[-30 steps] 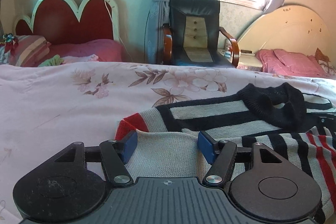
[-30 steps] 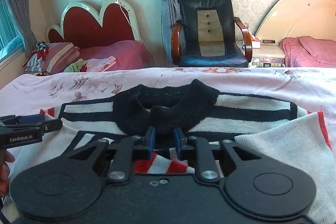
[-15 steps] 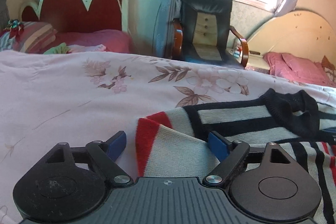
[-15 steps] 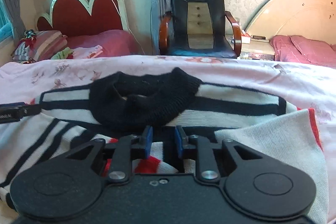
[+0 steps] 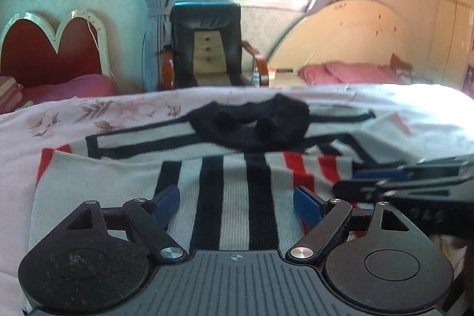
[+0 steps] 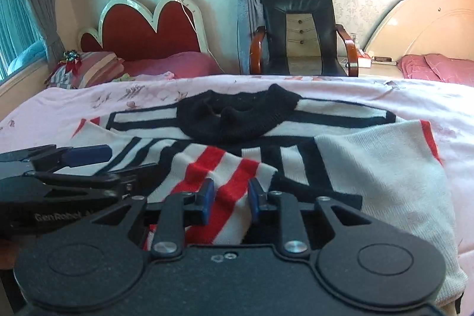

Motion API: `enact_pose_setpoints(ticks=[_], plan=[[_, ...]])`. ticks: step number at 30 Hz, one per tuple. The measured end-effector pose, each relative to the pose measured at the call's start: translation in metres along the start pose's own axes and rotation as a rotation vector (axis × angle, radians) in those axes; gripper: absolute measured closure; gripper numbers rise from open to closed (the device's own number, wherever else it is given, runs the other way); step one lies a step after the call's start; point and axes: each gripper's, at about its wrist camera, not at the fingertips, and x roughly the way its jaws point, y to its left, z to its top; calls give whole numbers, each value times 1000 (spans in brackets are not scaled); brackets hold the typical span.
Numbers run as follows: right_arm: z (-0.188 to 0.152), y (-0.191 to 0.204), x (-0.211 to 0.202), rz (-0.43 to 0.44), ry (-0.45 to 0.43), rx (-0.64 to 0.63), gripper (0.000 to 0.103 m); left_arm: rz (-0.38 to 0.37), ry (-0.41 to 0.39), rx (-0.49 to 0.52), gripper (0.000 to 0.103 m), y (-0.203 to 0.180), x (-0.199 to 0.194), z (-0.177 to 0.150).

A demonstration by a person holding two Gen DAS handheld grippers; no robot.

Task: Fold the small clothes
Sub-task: 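Move the left tool toward the black hem of the sweater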

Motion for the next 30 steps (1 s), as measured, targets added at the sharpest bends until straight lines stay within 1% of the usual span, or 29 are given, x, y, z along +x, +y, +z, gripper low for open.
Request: enact_pose_setpoints(ticks=[2,4,5,6,7,9,10,11,12,14,16,17,19,20,21,22,23,24,25,27,28,29,30], plan=[[-5,-13,-7,-27,6,7,82,12,-10,-11,19,10,-7,-8],[-13,-36,-24,-101,4,28,87,55,-8,-22,19,27,-18,-15],[-18,-52,-33,-124,1,45,83,70,-1,-38,19,34,-19,-18],[-21,-64,-39,-154,6,67,82,58,5,-76,19,43,-20,-19],[-24,-76,-43,-147,5,94,84,62,9,-94,19,45,-20,-17],[-25,-92,-50,-105,-6,152,84,103,4,-94,19,38,-22,-10],[-22,-95,-55,-113,-35,159,80,92,-8,-97,19,34,-25,-7],[-19,-95,-60,-121,-69,149,81,84,-7,-96,19,29,-25,-6],[-16,-97,-63,-125,-88,146,83,92,-3,-85,19,23,-24,-4],[-10,-104,-62,-126,-102,166,83,84,-4,-72,19,10,-17,-1],[1,-109,-49,-113,-85,159,85,87,-16,-73,19,-3,-7,4],[6,-109,-41,-100,-82,149,89,85,-13,-77,19,-9,-2,7],[13,-108,-24,-74,-62,119,92,114,-2,-69,19,-21,8,11],[16,-107,-15,-64,-51,108,99,123,3,-65,19,-27,11,13],[17,-106,-5,-49,-28,96,102,146,22,-55,19,-33,13,14],[16,-105,6,-57,9,83,102,156,30,-55,19,-35,14,14],[13,-104,15,-70,27,60,102,160,35,-67,19,-35,13,14],[10,-102,16,-74,6,33,102,164,38,-79,19,-34,7,15],[10,-98,15,-81,6,7,102,169,30,-74,19,-33,-1,15],[9,-98,0,-73,-7,6,98,177,15,-46,19,-29,-21,9],[6,-100,-12,-58,-23,18,89,182,18,-29,19,-27,-32,3],[2,-103,-24,-46,-32,29,85,182,20,-11,19,-24,-43,-5],[-2,-105,-35,-35,-36,35,85,185,16,4,19,-20,-58,-14]])
